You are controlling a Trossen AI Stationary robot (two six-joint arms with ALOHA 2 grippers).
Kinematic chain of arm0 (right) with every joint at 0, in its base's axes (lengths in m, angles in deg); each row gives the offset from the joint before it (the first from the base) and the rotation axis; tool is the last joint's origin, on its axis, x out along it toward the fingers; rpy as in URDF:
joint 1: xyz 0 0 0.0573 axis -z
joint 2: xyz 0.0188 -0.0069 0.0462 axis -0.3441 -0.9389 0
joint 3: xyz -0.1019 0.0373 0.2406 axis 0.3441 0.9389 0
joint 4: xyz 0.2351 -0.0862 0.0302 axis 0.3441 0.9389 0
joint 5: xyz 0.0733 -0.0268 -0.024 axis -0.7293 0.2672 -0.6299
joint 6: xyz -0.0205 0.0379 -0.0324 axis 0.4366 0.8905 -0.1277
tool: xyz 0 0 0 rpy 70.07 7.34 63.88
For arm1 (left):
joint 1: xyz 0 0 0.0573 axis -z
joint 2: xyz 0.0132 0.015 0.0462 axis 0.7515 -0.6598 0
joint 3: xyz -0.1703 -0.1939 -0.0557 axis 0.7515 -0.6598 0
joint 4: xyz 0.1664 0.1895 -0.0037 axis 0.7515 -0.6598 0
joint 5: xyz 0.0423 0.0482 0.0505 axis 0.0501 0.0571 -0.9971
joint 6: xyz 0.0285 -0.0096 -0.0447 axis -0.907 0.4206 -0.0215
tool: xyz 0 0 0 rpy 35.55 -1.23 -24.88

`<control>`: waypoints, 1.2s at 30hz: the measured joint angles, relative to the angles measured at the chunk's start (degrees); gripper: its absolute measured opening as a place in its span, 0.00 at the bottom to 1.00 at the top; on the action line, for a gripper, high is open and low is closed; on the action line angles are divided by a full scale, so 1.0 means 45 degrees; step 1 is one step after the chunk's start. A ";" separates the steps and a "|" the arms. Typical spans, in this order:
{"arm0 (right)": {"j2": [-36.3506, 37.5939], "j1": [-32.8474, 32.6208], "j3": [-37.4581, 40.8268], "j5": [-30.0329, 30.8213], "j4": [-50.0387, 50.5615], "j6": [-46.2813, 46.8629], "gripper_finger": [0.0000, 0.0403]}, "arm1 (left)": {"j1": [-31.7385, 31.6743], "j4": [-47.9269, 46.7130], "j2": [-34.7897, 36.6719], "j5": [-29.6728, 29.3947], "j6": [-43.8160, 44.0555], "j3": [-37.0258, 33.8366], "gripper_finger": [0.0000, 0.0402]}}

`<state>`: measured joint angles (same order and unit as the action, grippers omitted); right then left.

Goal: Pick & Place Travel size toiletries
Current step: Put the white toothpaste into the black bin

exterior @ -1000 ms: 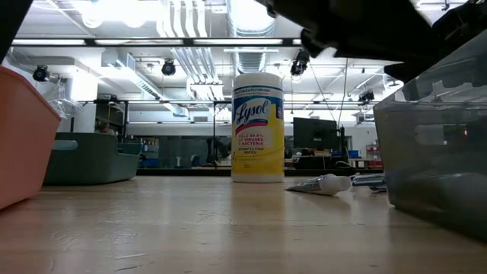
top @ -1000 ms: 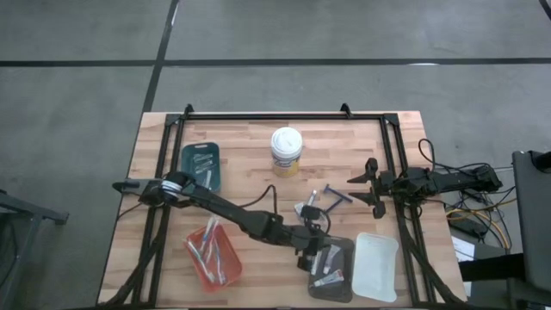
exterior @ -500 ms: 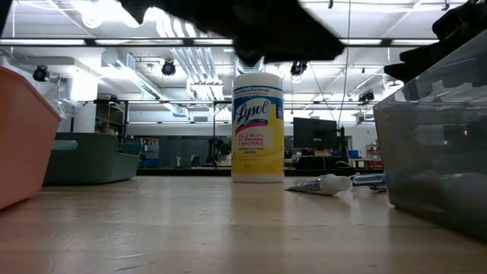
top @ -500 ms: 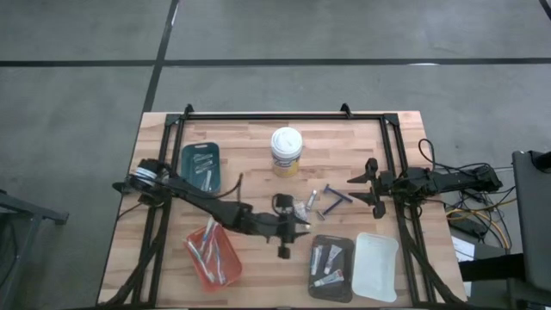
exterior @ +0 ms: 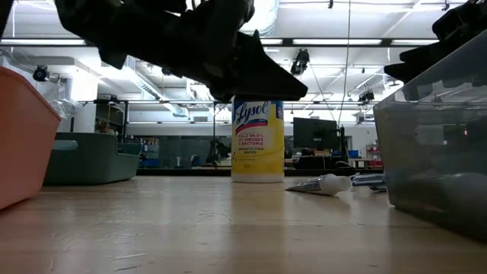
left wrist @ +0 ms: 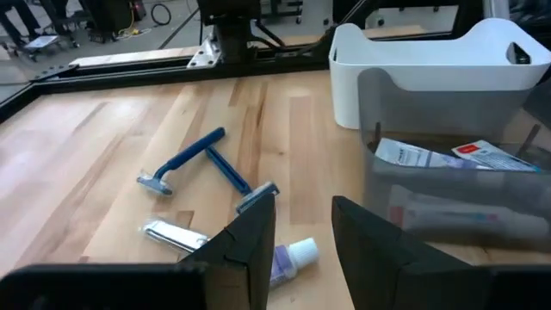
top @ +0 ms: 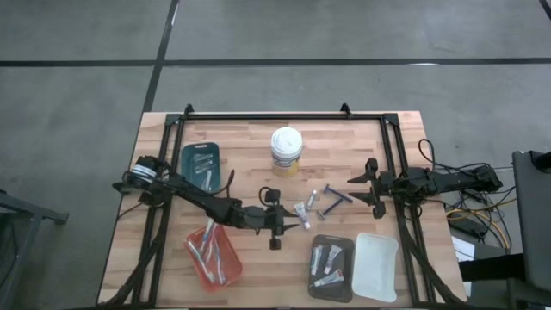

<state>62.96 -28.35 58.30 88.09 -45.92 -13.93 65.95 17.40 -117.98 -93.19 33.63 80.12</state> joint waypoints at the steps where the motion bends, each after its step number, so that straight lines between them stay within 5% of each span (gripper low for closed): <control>1: 0.0000 0.0000 0.0000 0.0000 0.0000 0.0000 0.49 | -0.0058 -0.0013 -0.0031 0.0007 0.0000 0.0063 0.30; 17: 0.0005 0.0005 0.0000 0.0005 0.0005 -0.0001 0.49 | -0.1373 -0.6393 -0.0360 0.1009 -0.1385 0.2632 0.30; 36: 0.0005 0.0005 0.0000 0.0000 0.0005 0.0000 0.49 | -0.1514 -0.6549 -0.0365 0.1903 -0.3448 0.3006 0.30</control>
<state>62.98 -28.33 58.30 88.09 -45.90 -13.93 59.14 -12.06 -119.62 -84.63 18.12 93.64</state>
